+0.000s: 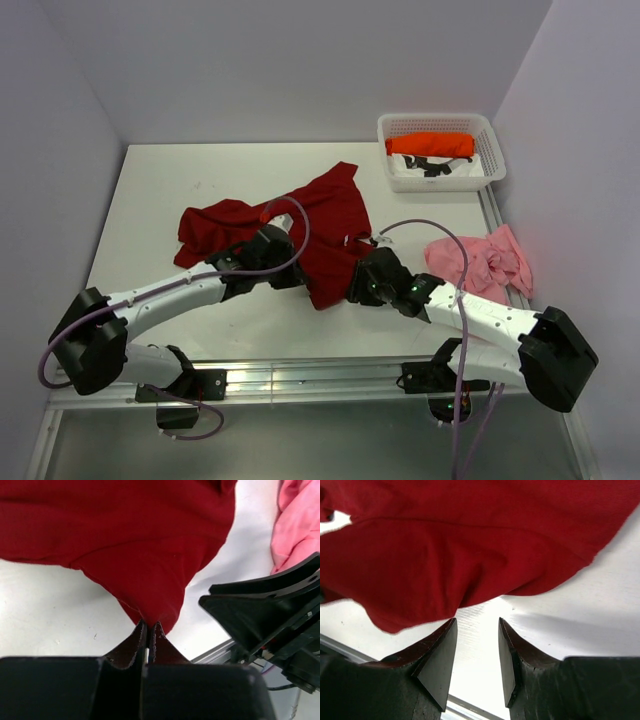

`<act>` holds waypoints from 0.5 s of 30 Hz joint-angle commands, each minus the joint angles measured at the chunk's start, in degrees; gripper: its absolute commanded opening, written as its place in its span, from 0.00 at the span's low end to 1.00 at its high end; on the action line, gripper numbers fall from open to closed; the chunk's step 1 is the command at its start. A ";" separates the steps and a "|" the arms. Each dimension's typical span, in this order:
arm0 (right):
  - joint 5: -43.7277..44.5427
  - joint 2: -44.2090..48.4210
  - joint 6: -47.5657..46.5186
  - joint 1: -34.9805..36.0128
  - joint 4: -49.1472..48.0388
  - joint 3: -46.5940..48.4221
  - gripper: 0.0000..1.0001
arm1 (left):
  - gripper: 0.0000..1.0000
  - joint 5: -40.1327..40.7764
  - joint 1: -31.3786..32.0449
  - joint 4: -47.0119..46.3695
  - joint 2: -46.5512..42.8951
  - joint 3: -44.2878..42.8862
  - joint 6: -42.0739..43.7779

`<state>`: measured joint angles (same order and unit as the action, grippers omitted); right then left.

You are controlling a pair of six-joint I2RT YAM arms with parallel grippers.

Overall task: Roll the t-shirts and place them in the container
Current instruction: Flatten the tshirt

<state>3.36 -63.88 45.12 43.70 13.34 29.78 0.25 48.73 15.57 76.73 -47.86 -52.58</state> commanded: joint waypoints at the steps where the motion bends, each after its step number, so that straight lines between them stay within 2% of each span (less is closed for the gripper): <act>1: -0.37 -0.02 -0.47 1.21 -2.80 1.51 0.46 | 0.00 -4.99 -2.32 -0.45 0.17 -3.47 2.92; 8: 4.19 -1.77 -2.41 6.56 -3.24 4.14 0.55 | 0.00 -10.71 -8.03 -2.21 7.37 -8.65 5.20; 12: 11.22 -3.97 -1.62 10.25 -2.80 5.99 0.68 | 0.00 -12.20 -8.91 -2.83 10.72 -11.11 6.08; 15: 17.28 -5.90 -0.57 13.93 -2.53 7.92 0.71 | 0.00 -13.96 -9.88 -4.32 12.39 -11.29 5.82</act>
<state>12.27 -68.47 43.94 54.26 12.03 33.98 -10.41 39.62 13.96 88.16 -56.71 -48.45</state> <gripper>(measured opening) 0.696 0.024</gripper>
